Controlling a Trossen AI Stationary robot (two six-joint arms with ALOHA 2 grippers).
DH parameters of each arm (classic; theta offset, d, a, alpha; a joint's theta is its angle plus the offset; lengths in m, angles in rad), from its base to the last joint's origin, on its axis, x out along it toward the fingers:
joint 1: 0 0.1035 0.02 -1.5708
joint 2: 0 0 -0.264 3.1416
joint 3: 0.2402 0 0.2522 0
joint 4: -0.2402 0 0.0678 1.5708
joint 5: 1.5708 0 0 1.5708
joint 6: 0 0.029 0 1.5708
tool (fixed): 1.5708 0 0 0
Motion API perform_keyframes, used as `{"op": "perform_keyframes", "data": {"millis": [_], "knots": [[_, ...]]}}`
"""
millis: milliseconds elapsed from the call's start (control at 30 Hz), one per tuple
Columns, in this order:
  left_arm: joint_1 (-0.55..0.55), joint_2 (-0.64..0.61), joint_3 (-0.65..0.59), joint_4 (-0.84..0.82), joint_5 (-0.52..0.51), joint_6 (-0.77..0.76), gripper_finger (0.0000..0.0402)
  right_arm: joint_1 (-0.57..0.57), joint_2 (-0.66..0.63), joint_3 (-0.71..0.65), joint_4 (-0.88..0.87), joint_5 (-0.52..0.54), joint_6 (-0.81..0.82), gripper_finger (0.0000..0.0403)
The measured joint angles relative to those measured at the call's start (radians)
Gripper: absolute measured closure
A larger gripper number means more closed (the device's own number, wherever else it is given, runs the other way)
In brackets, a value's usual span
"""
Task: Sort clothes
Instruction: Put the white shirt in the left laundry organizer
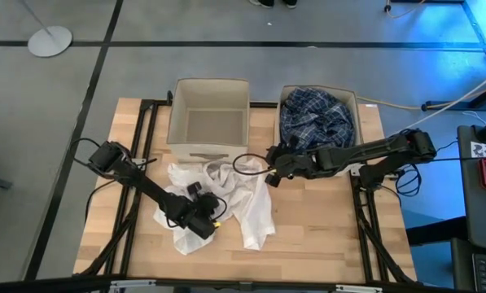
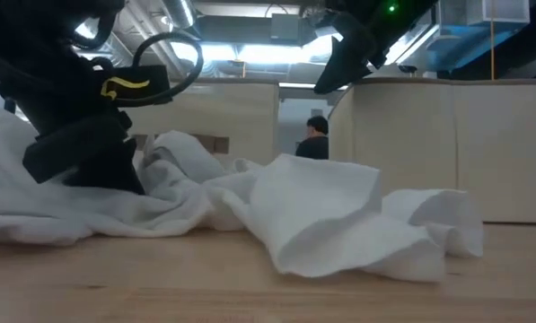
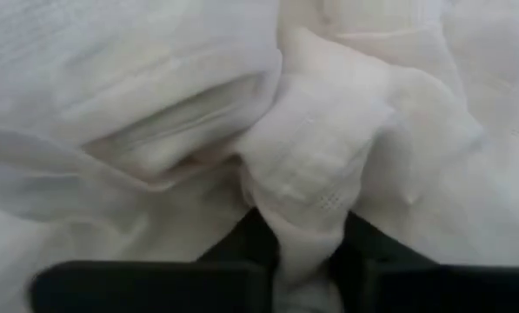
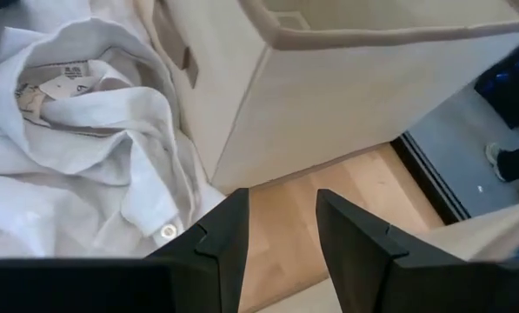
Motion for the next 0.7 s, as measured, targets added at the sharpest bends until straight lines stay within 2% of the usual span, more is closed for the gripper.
{"op": "perform_keyframes", "data": {"millis": [100,233,333,567,700], "knots": [[-0.005,-0.016,-0.001,-0.003,0.009,0.031,0.0385,0.026,0.004,0.000,-0.007,0.004,0.000,0.0263],[-0.044,-0.090,0.004,0.010,0.083,0.212,0.0382,0.085,0.010,-0.007,-0.031,0.002,0.001,0.0263],[-0.073,-0.191,0.010,0.056,0.141,0.318,0.0385,0.128,0.009,-0.005,-0.019,0.003,0.001,0.0263],[-0.080,-0.387,0.011,0.059,0.112,0.427,0.0382,0.177,0.058,-0.005,0.006,-0.023,0.031,0.0263],[-0.078,-0.439,0.013,0.069,0.092,0.492,0.0385,0.180,0.071,-0.005,0.020,-0.073,0.031,0.0263]]}}
